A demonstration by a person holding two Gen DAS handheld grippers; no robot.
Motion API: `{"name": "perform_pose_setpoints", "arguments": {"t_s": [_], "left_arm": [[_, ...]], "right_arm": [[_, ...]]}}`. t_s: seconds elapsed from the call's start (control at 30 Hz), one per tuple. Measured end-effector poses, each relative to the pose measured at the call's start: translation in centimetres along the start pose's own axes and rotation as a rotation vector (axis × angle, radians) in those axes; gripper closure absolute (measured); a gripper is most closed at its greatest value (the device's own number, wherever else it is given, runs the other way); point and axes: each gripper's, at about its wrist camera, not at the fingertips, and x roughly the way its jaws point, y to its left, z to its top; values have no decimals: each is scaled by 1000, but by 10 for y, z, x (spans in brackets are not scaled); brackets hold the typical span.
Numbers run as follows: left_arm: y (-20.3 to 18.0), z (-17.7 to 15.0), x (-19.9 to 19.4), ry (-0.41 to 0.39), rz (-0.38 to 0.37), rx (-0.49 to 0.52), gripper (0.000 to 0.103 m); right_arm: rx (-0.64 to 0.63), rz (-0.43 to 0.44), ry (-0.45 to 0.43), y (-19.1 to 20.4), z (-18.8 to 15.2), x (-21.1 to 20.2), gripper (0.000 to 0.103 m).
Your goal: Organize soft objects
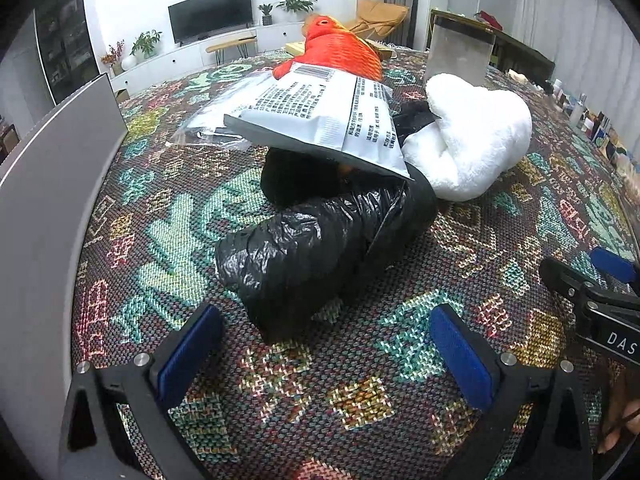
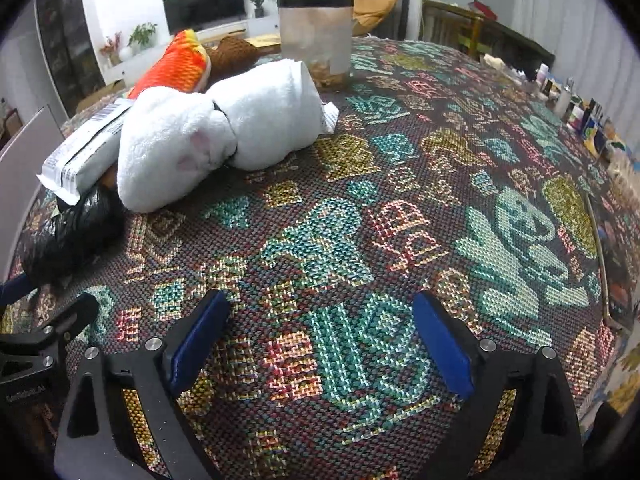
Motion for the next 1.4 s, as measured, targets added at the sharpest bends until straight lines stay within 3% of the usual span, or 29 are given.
{"name": "perform_pose_setpoints", "arguments": {"t_s": [1.4], "left_arm": [[1, 0, -1, 0, -2, 0, 0]], "right_arm": [[-1, -5, -3, 4, -3, -3, 6]]}}
